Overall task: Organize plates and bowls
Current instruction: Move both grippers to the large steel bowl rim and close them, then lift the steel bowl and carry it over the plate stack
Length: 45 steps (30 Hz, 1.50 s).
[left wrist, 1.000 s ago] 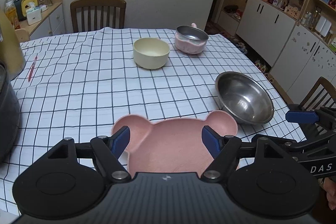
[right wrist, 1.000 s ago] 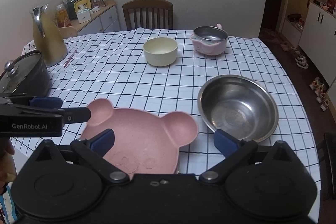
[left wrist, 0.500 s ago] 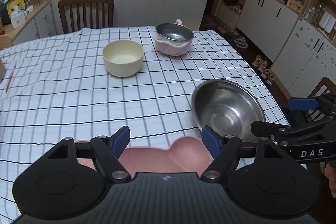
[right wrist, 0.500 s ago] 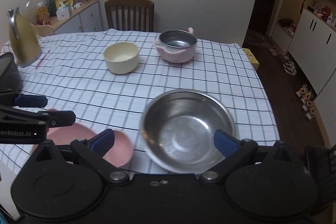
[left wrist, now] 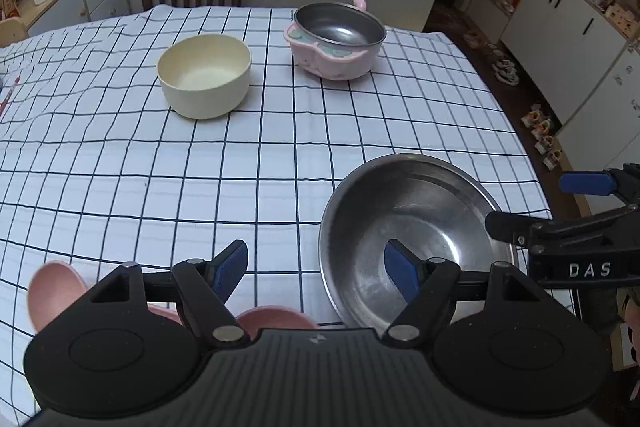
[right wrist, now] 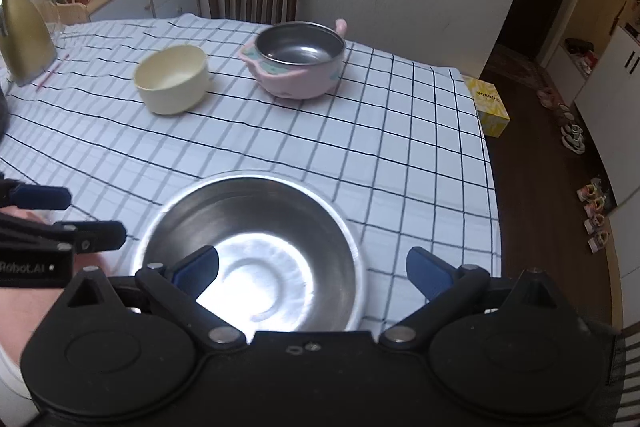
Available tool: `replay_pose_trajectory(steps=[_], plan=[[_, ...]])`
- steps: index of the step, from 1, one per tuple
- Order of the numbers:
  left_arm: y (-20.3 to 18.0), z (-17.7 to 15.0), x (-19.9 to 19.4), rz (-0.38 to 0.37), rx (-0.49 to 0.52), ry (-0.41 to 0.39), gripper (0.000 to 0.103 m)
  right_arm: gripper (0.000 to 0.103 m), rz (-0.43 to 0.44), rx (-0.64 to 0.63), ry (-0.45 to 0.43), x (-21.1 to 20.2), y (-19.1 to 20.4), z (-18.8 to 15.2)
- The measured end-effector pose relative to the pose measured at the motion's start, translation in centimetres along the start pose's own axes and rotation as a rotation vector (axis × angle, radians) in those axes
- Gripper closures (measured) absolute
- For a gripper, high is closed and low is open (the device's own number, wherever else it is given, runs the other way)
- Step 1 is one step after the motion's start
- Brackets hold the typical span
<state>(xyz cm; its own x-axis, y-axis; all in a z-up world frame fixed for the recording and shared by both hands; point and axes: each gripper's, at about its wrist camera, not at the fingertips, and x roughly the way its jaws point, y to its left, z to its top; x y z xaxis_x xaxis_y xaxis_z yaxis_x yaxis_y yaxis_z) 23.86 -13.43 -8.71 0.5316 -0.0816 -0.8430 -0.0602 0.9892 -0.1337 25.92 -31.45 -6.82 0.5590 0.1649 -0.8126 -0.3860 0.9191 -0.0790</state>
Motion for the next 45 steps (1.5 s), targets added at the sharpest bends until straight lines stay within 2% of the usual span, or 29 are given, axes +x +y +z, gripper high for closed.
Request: replay_pose_trajectory(steps=[6, 10, 11, 14, 18, 21, 23, 25, 28, 34, 45], plan=[[-1.4, 0.3, 2.4, 0.024, -0.044, 0.045, 0.028, 0.006, 0.037, -0.012, 0.057, 3.1, -2.3, 0.8], [-2.1, 0.3, 3.8, 0.05, -0.047, 0.075, 0.029, 0.013, 0.069, -0.019, 0.113, 5.0, -3.0, 0.6], [-2.1, 0.2, 4.0, 0.054, -0.048, 0.079, 0.029, 0.018, 0.074, -0.017, 0.124, 5.3, -3.2, 0.5], [-2.3, 0.2, 4.7, 0.072, -0.044, 0.093, 0.039, 0.031, 0.091, -0.005, 0.166, 6.5, -3.9, 0.1], [-2.3, 0.1, 5.2, 0.079, -0.059, 0.11, 0.051, 0.041, 0.123, 0.005, 0.198, 7.1, -4.4, -0.2], [-2.4, 0.0, 5.5, 0.08, -0.063, 0.124, 0.068, 0.05, 0.147, 0.006, 0.213, 7.3, -4.6, -0.5], [-2.3, -0.1, 5.5, 0.084, -0.07, 0.126, 0.07, 0.058, 0.153, 0.003, 0.22, 7.3, -4.7, -0.6], [-2.3, -0.2, 5.4, 0.083, -0.072, 0.127, 0.076, 0.059, 0.161, 0.002, 0.226, 7.3, -4.7, -0.7], [-2.3, -0.2, 5.4, 0.092, -0.069, 0.126, 0.08, 0.07, 0.171, -0.007, 0.231, 7.2, -4.6, -0.9], [-2.2, -0.3, 5.1, 0.098, -0.074, 0.122, 0.085, 0.083, 0.152, -0.029, 0.228, 7.0, -4.4, -1.2], [-3.6, -1.0, 2.8, 0.077, -0.059, 0.111, 0.085, 0.086, 0.141, 0.027, 0.233, 4.7, -5.3, -2.2]])
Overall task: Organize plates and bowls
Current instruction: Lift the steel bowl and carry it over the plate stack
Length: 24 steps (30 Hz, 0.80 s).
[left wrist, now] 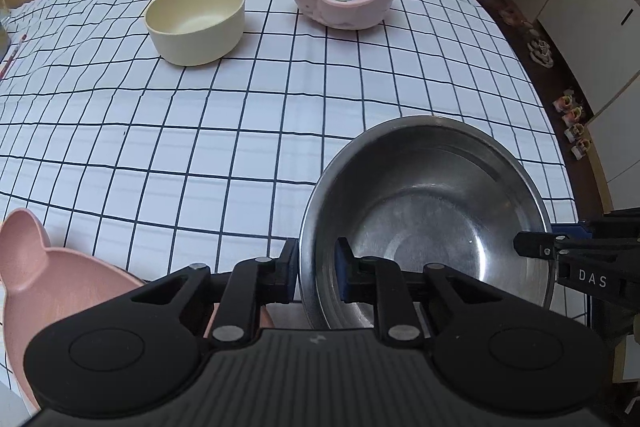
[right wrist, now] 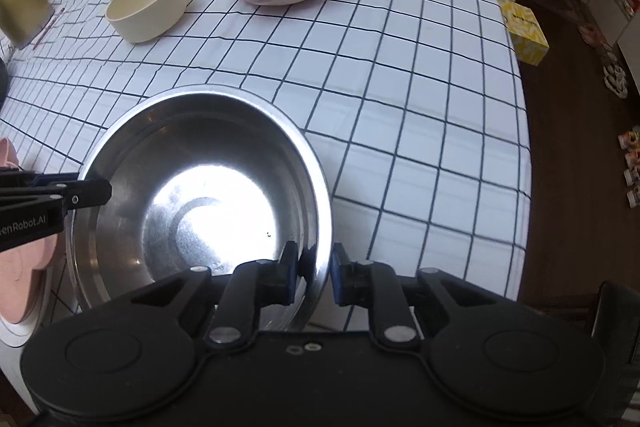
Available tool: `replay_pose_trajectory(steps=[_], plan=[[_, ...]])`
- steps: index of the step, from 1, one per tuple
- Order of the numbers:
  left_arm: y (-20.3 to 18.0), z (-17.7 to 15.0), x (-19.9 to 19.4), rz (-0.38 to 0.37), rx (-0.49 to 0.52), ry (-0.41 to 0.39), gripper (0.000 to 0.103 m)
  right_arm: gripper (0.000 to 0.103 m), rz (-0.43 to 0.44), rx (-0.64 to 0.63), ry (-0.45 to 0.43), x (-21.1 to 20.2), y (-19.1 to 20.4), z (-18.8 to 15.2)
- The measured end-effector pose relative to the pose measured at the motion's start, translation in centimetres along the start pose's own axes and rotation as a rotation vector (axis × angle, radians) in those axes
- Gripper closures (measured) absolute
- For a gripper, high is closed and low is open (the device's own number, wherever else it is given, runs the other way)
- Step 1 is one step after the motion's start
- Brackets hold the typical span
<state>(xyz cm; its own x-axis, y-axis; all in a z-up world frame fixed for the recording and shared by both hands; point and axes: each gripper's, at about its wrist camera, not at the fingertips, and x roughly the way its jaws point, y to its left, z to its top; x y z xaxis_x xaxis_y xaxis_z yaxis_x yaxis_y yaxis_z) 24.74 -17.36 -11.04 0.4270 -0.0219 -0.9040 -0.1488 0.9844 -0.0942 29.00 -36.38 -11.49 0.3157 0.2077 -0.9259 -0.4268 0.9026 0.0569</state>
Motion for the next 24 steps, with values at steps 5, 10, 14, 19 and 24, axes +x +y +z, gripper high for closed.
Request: replay_pose_trajectory(steps=[5, 10, 14, 19, 24], plan=[[-0.4, -1.0, -1.2, -0.015, 0.006, 0.011, 0.085, 0.086, 0.001, 0.02, 0.008, -1.4, -0.2, -1.3], [-0.6, -2.8, -2.2, -0.014, 0.015, 0.026, 0.085, 0.087, 0.02, 0.038, 0.029, -2.5, 0.0, -3.1], [-0.4, -4.2, -2.6, -0.009, 0.019, 0.037, 0.085, 0.087, 0.033, 0.03, 0.03, -3.2, 0.6, -4.8], [-0.3, -6.4, -2.9, 0.006, 0.029, 0.06, 0.085, 0.087, 0.058, 0.034, 0.046, -3.4, 1.2, -6.9], [-0.3, -8.4, -2.9, 0.008, 0.035, 0.079, 0.085, 0.087, 0.071, 0.036, 0.061, -3.5, 1.6, -8.8]])
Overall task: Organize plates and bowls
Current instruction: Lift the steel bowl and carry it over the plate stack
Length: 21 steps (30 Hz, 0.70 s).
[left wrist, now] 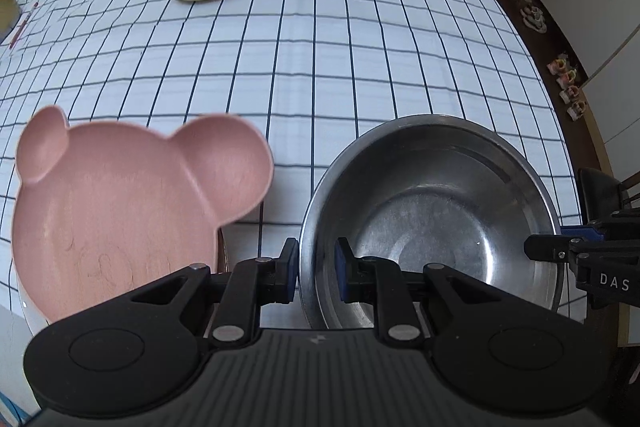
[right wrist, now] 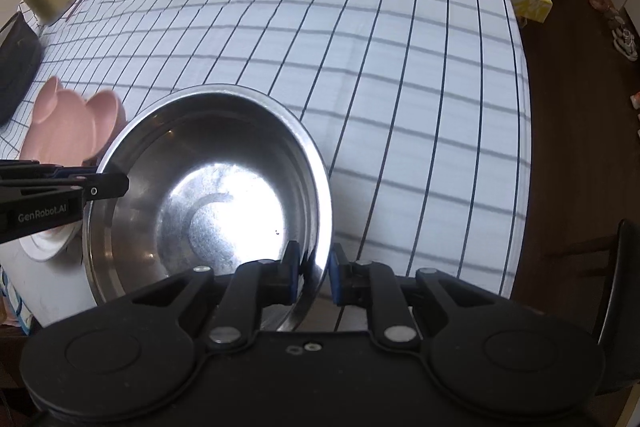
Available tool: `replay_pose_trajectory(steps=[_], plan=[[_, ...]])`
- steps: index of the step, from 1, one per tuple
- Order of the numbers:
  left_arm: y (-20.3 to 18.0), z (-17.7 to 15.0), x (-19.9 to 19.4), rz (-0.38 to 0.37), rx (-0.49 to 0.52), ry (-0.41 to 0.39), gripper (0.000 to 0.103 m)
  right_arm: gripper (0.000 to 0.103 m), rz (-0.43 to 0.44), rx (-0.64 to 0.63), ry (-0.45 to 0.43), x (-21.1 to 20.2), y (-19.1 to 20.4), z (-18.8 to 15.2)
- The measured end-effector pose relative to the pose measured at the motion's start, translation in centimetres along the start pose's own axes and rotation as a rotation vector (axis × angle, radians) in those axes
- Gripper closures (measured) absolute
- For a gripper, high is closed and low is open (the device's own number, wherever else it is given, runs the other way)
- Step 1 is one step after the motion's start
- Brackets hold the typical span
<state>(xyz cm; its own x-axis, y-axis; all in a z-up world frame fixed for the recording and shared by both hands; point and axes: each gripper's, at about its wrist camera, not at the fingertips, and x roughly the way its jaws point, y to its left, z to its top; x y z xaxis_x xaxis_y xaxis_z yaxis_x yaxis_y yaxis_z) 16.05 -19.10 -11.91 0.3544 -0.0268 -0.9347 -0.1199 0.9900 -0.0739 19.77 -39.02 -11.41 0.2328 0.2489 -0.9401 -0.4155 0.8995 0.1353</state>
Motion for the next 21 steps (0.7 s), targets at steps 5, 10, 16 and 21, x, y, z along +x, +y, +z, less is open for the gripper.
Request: replay_pose_trajectory(steps=[5, 10, 16, 21], plan=[[-0.3, -1.2, 0.5, 0.008, 0.016, 0.013, 0.085, 0.088, -0.004, 0.0, 0.001, 0.2, 0.2, -1.3], [-0.5, -1.5, 0.6, 0.011, 0.041, -0.001, 0.085, 0.087, -0.007, 0.008, 0.002, 0.5, 0.1, -1.7], [-0.5, -1.7, 1.1, 0.009, 0.055, 0.018, 0.085, 0.083, -0.017, 0.01, -0.009, 0.7, 0.1, -1.8], [-0.6, -1.8, 0.6, 0.014, 0.076, -0.009, 0.084, 0.079, -0.039, 0.001, -0.024, 0.2, 0.1, -1.7]])
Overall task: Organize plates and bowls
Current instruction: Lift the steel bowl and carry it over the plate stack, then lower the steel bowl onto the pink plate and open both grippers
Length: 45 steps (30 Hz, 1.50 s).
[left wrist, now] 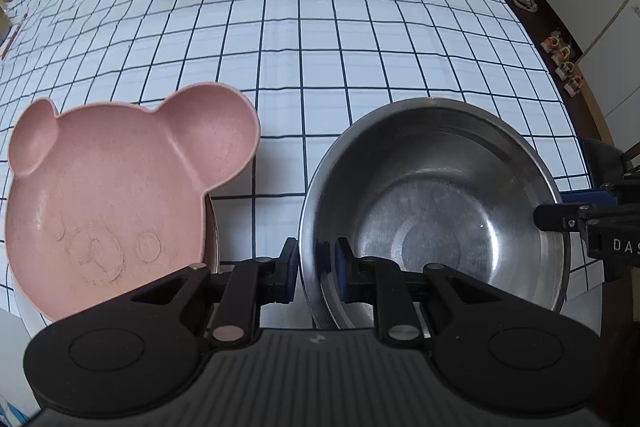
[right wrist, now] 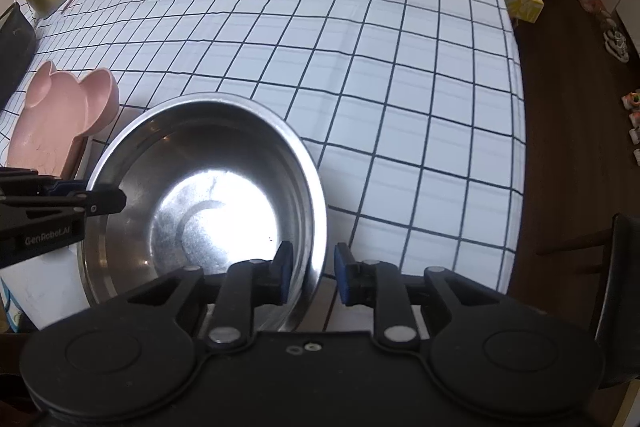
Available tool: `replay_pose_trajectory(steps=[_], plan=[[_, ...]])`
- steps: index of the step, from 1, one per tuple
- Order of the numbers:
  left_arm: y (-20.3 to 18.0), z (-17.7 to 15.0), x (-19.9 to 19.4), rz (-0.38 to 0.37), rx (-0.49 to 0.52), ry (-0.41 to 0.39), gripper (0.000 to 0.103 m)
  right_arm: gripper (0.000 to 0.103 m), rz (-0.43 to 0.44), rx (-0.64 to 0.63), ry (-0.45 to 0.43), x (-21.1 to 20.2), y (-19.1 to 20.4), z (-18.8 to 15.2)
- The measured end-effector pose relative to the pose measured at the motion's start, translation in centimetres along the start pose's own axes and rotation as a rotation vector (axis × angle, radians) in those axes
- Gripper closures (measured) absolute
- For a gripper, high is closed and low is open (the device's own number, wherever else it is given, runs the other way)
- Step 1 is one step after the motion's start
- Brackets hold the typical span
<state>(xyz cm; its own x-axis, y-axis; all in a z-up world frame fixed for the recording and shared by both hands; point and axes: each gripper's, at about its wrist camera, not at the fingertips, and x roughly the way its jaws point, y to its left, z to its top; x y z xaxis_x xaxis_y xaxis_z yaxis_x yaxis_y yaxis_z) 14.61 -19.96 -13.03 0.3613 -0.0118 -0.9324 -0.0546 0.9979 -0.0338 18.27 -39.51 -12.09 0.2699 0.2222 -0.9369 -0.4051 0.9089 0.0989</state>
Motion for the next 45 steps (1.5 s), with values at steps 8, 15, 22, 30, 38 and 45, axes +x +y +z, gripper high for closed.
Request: replay_pose_trajectory(steps=[8, 15, 22, 30, 38, 45], plan=[[0.3, 0.0, -1.8, -0.005, -0.012, -0.04, 0.084, 0.074, -0.003, -0.011, -0.041, -2.0, -0.1, 0.1], [0.6, 0.3, -4.1, -0.004, -0.013, -0.116, 0.084, 0.066, 0.012, -0.042, -0.102, -4.2, 0.5, 0.7], [1.3, 1.4, -6.0, -0.012, -0.017, -0.177, 0.083, 0.06, 0.033, -0.063, -0.16, -5.9, 1.4, 2.1], [3.0, 3.6, -7.8, -0.016, -0.026, -0.254, 0.063, 0.038, 0.065, -0.12, -0.237, -7.3, 3.7, 5.0], [6.4, 7.4, -8.5, -0.024, -0.056, -0.327, 0.039, 0.019, 0.068, -0.129, -0.309, -8.4, 5.7, 10.1], [9.7, 12.8, -7.8, -0.047, -0.038, -0.358, 0.027, 0.006, 0.039, -0.095, -0.344, -7.8, 6.7, 15.2]])
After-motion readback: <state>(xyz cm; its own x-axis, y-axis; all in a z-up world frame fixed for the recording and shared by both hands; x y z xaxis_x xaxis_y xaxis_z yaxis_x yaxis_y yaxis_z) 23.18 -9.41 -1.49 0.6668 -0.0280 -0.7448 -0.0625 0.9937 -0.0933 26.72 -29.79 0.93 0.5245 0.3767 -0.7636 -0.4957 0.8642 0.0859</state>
